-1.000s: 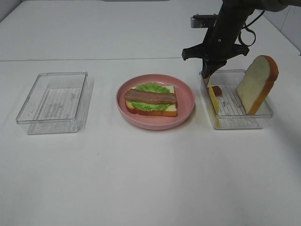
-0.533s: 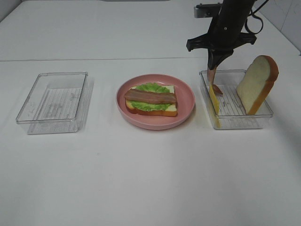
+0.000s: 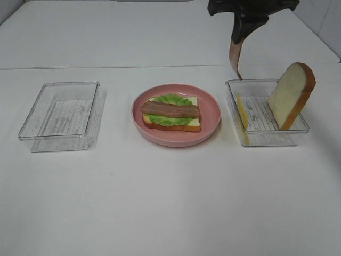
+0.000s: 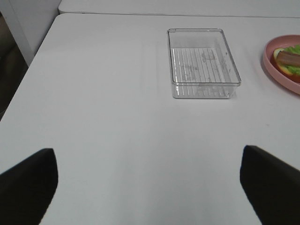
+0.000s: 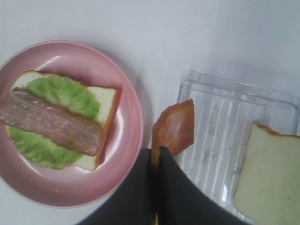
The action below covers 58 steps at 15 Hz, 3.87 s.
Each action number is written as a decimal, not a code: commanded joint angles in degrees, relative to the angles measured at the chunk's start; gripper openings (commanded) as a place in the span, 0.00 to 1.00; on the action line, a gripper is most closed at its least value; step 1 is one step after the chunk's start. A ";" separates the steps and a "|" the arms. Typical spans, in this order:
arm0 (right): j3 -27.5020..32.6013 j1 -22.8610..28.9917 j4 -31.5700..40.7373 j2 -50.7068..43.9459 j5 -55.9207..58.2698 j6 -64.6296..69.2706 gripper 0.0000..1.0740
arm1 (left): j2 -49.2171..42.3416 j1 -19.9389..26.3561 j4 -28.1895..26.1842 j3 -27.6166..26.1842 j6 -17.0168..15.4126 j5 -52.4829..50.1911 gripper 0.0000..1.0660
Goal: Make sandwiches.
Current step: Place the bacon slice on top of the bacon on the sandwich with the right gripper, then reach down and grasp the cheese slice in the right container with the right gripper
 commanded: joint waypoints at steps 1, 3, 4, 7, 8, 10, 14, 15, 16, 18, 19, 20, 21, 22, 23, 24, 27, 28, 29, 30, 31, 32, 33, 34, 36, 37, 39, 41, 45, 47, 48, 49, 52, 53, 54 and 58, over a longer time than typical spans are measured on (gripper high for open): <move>-0.17 3.90 0.52 -0.23 0.57 -0.57 0.00 | -0.92 0.06 -0.46 0.06 0.17 -0.23 0.94; -0.17 7.05 0.52 -0.23 0.11 -0.57 0.00 | -0.92 0.06 -0.46 0.06 0.17 -0.23 0.94; -0.17 10.71 0.52 0.00 -0.23 -0.23 0.00 | -0.92 0.06 -0.46 0.06 0.17 -0.23 0.94; -0.17 15.24 0.52 0.97 -1.26 0.06 0.00 | -0.92 0.06 -0.46 0.06 0.17 -0.23 0.94; -0.17 16.73 0.52 1.72 -1.49 0.74 0.00 | -0.92 0.06 -0.46 0.06 0.17 -0.23 0.94; -0.17 19.54 0.52 3.50 -1.95 1.15 0.00 | -0.92 0.06 -0.46 0.06 0.17 -0.23 0.94; -0.17 21.14 -2.98 7.45 -5.61 1.15 0.00 | -0.92 0.06 -0.46 0.06 0.23 -0.23 0.94; -0.17 21.14 -4.41 7.96 -5.84 1.26 0.00 | -0.92 0.06 -0.46 0.06 0.23 -0.23 0.94; -0.17 21.08 -7.05 8.77 -6.13 1.72 0.00 | -0.92 0.06 -0.46 0.06 0.23 -0.23 0.94; -0.17 21.08 -13.52 10.54 -6.82 3.27 0.00 | -0.92 0.06 -0.46 0.06 0.23 -0.23 0.94; -0.17 21.08 -13.69 10.89 -6.88 3.27 0.00 | -0.92 0.06 -0.46 0.06 0.23 -0.23 0.94; -0.17 21.08 -14.15 11.57 -7.10 3.09 0.00 | -0.92 0.06 -0.46 0.06 0.23 -0.23 0.94; -0.17 21.08 -15.76 12.43 -7.56 2.92 0.00 | -0.92 0.06 -0.46 0.06 0.23 -0.23 0.94; -0.17 21.08 -17.48 12.83 -7.62 2.64 0.00 | -0.92 0.06 -0.46 0.06 0.23 -0.23 0.94; -0.17 21.08 -18.39 13.01 -7.62 2.64 0.00 | -0.92 0.06 -0.46 0.06 0.23 -0.23 0.94; -0.17 21.08 -20.68 13.06 -7.85 2.69 0.00 | -0.92 0.06 -0.46 0.06 0.23 -0.23 0.94; -0.17 21.08 -24.35 13.06 -9.05 2.86 0.00 | -0.92 0.06 -0.46 0.06 0.23 -0.23 0.94; -0.17 21.08 -24.35 13.06 -9.22 2.86 0.00 | -0.92 0.06 -0.46 0.06 0.23 -0.23 0.94; -0.17 21.08 -24.35 13.06 -9.40 2.69 0.00 | -0.92 0.06 -0.46 0.06 0.23 -0.23 0.94; -0.17 21.08 -24.29 13.06 -9.63 2.64 0.00 | -0.92 0.06 -0.46 0.06 0.23 -0.23 0.94; -0.17 21.08 -24.29 13.06 -9.63 2.64 0.00 | -0.92 0.06 -0.46 0.06 0.23 -0.23 0.94; -0.17 21.08 -24.29 13.06 -9.63 2.64 0.00 | -0.92 0.06 -0.46 0.06 0.23 -0.23 0.94; -0.17 21.08 -24.29 13.06 -9.63 2.64 0.00 | -0.92 0.06 -0.46 0.06 0.23 -0.23 0.94; -0.17 21.08 -24.58 13.06 -9.63 2.64 0.15 | -0.92 0.06 -0.46 0.06 0.23 -0.23 0.94; -0.17 21.08 -25.15 13.06 -9.85 2.64 0.40 | -0.92 0.06 -0.46 0.06 0.23 -0.23 0.94; -0.17 21.08 -25.73 13.06 -9.85 2.64 0.62 | -0.92 0.06 -0.46 0.06 0.23 -0.23 0.94; -0.17 21.08 -26.87 13.06 -9.97 2.64 0.84 | -0.92 0.06 -0.46 0.06 0.23 -0.23 0.94; -0.17 21.08 -27.33 13.06 -9.63 2.64 0.91 | -0.92 0.06 -0.46 0.06 0.23 -0.23 0.94; -0.17 21.08 -25.95 10.49 -5.39 2.86 0.91 | -0.92 0.06 -0.46 0.06 0.23 -0.23 0.94; -0.17 21.03 -25.50 8.31 -4.18 2.86 0.91 | -0.92 0.06 -0.46 0.06 0.23 -0.23 0.94; -0.17 20.40 -24.81 6.65 -3.09 3.04 0.91 | -0.92 0.06 -0.46 0.06 0.23 -0.23 0.94; -0.17 19.02 -23.32 4.35 -0.57 2.75 0.91 | -0.92 0.06 -0.46 0.06 0.23 -0.23 0.94; -0.17 14.09 -19.25 0.23 3.50 2.58 0.91 | -0.92 0.06 -0.46 0.06 0.23 -0.23 0.94; -0.17 12.03 -17.82 -1.26 5.27 2.58 0.91 | -0.92 0.06 -0.46 0.06 0.23 -0.23 0.94; -0.17 8.82 -14.78 -3.44 8.25 2.64 0.91 | -0.92 0.06 -0.46 0.06 0.23 -0.23 0.94; 3.61 2.06 -9.63 -7.96 9.51 2.46 0.90 | -0.92 0.06 -0.46 0.06 0.23 -0.23 0.94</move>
